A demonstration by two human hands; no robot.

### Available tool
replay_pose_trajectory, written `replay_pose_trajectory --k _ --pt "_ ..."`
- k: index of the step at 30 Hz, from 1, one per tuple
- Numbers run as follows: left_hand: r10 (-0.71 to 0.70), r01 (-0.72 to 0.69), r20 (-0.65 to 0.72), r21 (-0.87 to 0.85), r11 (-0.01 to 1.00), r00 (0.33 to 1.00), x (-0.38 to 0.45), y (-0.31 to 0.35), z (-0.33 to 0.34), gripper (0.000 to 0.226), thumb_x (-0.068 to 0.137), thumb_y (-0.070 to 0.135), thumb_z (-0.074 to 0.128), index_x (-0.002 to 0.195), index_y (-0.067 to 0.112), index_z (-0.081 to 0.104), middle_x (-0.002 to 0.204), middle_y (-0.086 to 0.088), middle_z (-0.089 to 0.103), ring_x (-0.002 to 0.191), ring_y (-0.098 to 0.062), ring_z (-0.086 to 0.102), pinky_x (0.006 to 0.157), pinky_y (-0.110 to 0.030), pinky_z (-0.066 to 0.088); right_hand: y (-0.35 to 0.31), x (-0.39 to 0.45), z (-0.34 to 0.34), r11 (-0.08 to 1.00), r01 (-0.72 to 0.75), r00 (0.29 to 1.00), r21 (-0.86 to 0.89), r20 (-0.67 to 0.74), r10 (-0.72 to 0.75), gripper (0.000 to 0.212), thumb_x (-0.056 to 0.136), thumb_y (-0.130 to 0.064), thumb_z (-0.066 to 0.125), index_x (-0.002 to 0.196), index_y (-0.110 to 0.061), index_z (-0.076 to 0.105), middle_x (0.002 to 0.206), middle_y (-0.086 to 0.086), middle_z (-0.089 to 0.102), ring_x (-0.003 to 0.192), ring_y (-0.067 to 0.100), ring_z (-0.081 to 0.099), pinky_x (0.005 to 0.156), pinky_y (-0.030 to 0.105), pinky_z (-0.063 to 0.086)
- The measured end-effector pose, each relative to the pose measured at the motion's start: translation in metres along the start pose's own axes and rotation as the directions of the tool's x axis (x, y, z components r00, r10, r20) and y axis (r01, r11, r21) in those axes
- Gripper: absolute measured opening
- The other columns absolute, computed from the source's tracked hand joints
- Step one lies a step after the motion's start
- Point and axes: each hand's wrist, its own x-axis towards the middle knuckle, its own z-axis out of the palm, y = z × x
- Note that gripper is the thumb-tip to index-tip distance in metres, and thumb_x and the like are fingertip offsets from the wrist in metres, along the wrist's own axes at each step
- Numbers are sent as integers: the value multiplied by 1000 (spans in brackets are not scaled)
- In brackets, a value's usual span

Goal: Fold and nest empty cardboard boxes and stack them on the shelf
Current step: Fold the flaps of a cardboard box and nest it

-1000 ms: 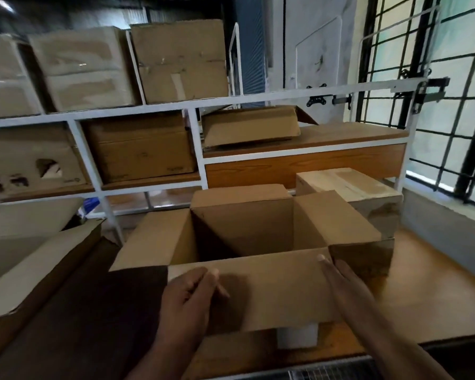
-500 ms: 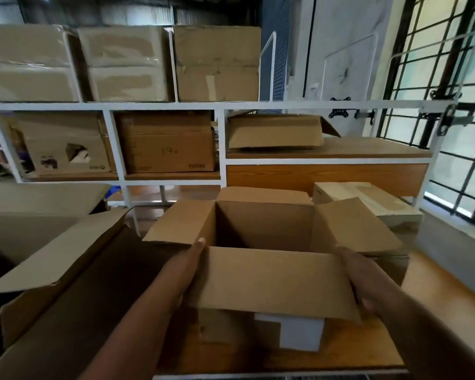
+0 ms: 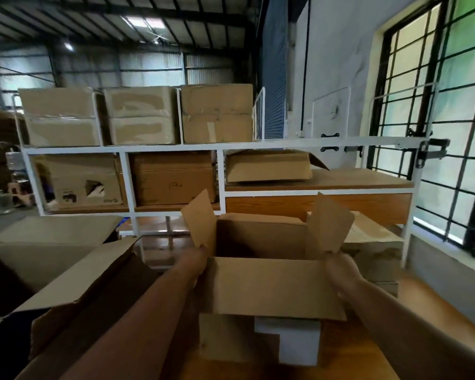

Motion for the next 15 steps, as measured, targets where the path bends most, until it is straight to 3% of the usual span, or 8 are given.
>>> replay_pose_trajectory --k 4,8,11,15 --pt "14 -14 -17 12 1000 1000 -19 51 -20 27 111 28 48 111 5 62 99 -14 61 86 -26 57 66 -35 42 -52 -13 -39 994 105 992 34 64 -107 33 111 -33 46 133 -15 63 111 5 70 98 23 68 69 34 50" --pt "40 -40 -42 -14 999 998 -53 99 -44 18 108 23 52 108 7 61 105 -18 63 91 -32 60 69 -40 48 -106 -37 -72 975 190 979 116 47 -197 26 111 -31 47 124 -14 62 111 9 70 100 27 68 76 40 54" --pt "84 -85 -57 -32 996 995 -77 127 -64 20 105 25 57 115 9 63 112 -19 68 102 -36 66 86 -47 55 -134 -55 -88 948 258 962 185 38 -269 24 109 -30 48 123 -20 65 111 9 73 102 31 72 91 50 60" --pt "146 -147 -75 -8 989 987 -100 153 -99 27 99 29 59 120 13 65 115 -19 72 104 -39 72 93 -55 59 -174 -81 -105 941 266 958 207 55 -283 21 112 -25 44 113 -20 64 108 13 72 95 31 70 70 40 53"
